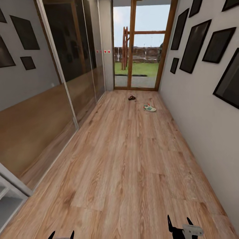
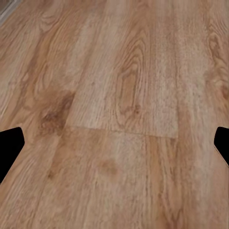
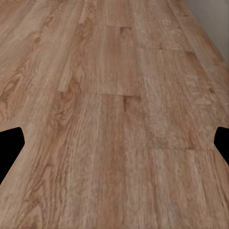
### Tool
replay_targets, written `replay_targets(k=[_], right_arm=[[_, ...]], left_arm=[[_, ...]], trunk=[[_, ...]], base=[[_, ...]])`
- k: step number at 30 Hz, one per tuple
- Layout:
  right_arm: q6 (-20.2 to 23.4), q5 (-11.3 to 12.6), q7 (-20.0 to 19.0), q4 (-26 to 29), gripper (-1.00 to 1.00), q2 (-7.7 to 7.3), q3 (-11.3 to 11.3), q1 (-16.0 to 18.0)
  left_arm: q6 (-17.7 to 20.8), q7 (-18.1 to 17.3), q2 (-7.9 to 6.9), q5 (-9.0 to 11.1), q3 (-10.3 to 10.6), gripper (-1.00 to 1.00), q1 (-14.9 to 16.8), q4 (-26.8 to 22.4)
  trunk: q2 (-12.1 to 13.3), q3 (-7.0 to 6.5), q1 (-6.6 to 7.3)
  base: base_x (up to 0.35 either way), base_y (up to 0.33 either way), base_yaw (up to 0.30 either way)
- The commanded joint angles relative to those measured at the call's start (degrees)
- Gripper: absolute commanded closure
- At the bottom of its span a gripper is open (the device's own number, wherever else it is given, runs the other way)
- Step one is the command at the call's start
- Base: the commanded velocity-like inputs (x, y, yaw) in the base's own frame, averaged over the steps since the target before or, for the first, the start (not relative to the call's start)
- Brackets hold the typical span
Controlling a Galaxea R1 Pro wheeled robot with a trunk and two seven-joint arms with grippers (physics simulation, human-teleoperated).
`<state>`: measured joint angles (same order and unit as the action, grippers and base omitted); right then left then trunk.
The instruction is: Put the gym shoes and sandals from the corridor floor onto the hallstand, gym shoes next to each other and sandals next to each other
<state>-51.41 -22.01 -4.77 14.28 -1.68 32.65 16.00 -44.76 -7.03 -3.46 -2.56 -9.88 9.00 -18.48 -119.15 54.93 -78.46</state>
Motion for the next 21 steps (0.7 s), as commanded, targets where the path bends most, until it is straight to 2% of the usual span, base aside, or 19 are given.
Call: replay_targets(k=[1,21], right_arm=[[-0.2,-0.1,-0.5,0.0,-1.00,0.01,0.5,0.1],[-0.2,-0.1,-0.5,0.0,-1.00,0.01,0.5,0.1]], left_arm=[[-0.2,-0.4,0.03,-0.3,-0.5,-1.00,0.0,0.0],[-0.1,-0.4,0.03,-0.3,-0.5,-1.00,0.0,0.0]], trunk=[[0.0,0.05,-0.03],[0.0,0.05,-0.03]], base=[[0.339,-0.093,0.000],[0.339,-0.093,0.000]])
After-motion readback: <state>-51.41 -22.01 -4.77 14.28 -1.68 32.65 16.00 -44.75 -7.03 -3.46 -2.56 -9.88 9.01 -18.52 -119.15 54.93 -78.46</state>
